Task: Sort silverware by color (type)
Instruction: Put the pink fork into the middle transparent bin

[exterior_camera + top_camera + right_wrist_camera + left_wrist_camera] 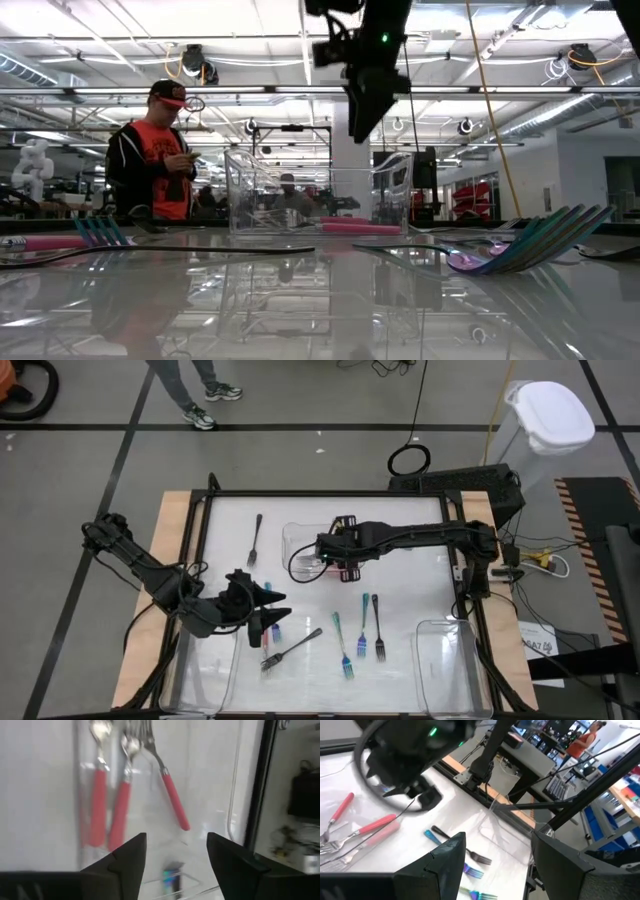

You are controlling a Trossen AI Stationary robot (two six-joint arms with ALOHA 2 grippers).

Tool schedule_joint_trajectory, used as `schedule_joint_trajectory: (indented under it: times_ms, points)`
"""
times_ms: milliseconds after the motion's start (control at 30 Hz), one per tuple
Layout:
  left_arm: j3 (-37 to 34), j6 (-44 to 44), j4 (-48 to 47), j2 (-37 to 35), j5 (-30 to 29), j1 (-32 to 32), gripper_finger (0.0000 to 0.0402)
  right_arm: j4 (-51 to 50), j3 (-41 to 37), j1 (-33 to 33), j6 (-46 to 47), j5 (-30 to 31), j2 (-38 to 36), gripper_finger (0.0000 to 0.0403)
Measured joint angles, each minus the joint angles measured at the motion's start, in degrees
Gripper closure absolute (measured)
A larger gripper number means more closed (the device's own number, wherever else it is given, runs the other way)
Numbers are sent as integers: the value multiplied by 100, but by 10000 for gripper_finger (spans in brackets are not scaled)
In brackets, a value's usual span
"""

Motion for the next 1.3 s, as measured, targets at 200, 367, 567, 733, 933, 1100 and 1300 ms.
schedule_joint_trajectory:
  times_ms: [200, 367, 567, 733, 933, 1100, 1300]
  points:
    - [0, -3, -189, 1, 43, 0, 175, -63, 2, 110, 1038, -498, -505, 201]
    - [0, -3, -423, 0, 69, 0, 176, -61, 2, 288, 1948, -618, -826, 201]
    - [0, -23, -646, -1, 187, 24, 176, -47, 2, 599, 2185, -902, -1030, 202]
    - [0, -146, -815, -1, 237, 33, 175, -65, 2, 898, 2478, -1427, -1170, 202]
    - [0, -639, -1205, 0, 647, 31, 175, -2, 2, 1250, 2463, -1368, -1196, 202]
    - [0, -1644, -1747, 35, 1110, 33, 175, -4, 2, 1382, 2033, -1193, -1194, 202]
    - [0, -2006, -1826, 260, 1381, 33, 175, -281, 2, 1598, 1953, -1203, -1426, 202]
